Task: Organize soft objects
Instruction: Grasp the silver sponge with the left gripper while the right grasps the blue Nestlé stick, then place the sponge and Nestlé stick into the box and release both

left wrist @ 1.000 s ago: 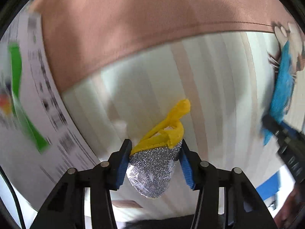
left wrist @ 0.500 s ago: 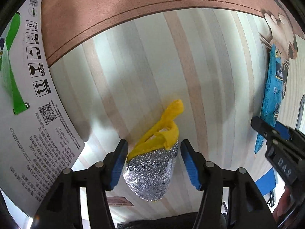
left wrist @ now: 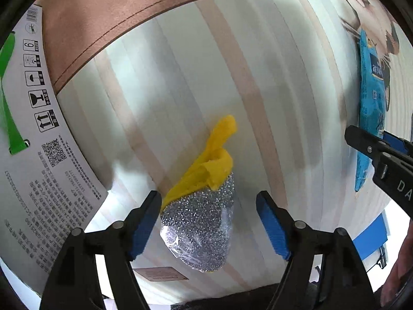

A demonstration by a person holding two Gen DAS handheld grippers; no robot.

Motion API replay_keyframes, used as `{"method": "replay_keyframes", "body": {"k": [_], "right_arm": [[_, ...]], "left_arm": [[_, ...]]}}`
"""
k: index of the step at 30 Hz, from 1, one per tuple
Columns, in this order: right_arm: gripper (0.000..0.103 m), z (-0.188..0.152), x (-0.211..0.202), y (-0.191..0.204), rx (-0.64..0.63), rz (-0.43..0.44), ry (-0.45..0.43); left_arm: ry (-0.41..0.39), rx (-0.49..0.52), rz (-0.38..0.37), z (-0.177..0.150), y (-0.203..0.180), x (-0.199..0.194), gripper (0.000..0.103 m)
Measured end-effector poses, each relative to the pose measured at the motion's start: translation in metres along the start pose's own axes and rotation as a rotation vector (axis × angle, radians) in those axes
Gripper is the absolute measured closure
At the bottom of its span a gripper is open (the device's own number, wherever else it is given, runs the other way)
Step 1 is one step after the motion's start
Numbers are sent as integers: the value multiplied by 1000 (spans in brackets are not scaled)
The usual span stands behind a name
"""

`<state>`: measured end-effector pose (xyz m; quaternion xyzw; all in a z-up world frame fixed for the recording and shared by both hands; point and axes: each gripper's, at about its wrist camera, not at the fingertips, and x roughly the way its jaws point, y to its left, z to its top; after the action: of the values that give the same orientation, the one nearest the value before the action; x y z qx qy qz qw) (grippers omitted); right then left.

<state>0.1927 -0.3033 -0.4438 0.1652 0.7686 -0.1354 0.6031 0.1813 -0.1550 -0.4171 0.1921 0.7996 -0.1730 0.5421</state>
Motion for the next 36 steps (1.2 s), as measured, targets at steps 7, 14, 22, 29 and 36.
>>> {"method": "replay_keyframes", "body": {"k": [7,14,22,29,36], "right_arm": [[56,-4,3,-7,4,13,4],[86,-9,-3,7,-36,-21,-38],[87,-37,-35,11,-21,100,-80],[87,-66,-140,64,-139,214,-250],[87,-104,-206,210,-330,405,-325]], "left_arm": [[26,3,20,-13,-14,8,42],[-3,-46,22,-31,-16,9,61],[-143,-46,-66,-73,-29,-37,61],[-341,-108,-135,-119,28,-127,61],[-426,-248,-84,-134,165,-202,61]]}}
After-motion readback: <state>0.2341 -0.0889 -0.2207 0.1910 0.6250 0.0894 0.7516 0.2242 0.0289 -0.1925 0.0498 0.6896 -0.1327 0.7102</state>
